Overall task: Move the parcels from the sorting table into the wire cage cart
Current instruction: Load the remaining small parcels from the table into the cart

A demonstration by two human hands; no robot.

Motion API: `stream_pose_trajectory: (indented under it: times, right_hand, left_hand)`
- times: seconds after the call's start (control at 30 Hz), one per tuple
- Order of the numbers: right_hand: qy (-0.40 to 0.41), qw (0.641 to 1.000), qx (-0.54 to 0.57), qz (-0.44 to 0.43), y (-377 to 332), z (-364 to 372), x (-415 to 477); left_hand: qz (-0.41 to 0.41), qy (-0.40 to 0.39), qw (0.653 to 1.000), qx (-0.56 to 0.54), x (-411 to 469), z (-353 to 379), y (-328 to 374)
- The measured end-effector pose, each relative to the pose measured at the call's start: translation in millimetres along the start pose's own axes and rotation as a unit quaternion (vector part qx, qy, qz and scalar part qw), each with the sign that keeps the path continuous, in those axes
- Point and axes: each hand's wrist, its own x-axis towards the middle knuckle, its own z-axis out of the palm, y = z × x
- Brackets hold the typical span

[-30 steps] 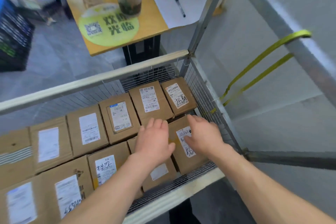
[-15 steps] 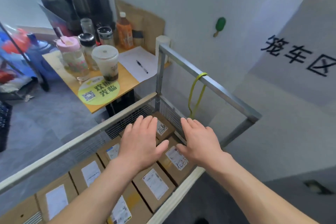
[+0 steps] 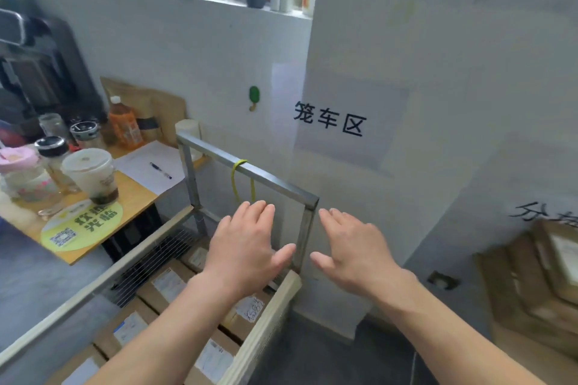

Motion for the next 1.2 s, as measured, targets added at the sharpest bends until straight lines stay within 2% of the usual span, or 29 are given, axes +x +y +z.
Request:
stream_pose_trajectory:
  times: [0.23,0.6,0.8,1.2]
  right_hand:
    - [0.003,0.997,0.007,0.082,91.8,-31.4,-71.9]
    - [0.057,0.977,0.010,0.205,206.0,-75.0,-179.7]
    - [0.073,0.961,0.006,0.265,247.5,-78.2,-220.8]
    - [0.038,0.922,0.007,0.385,328.2,-53.6,-245.8]
  left_hand:
    - [0.072,0.013,0.997,0.003,9.2,-5.5,114.1]
    - [0.190,0.017,0.981,-0.021,17.0,-12.2,271.1]
    - [0.243,-0.004,0.969,-0.035,20.2,1.9,332.4]
    - [0.327,-0.051,0.941,-0.069,77.0,58.6,414.6]
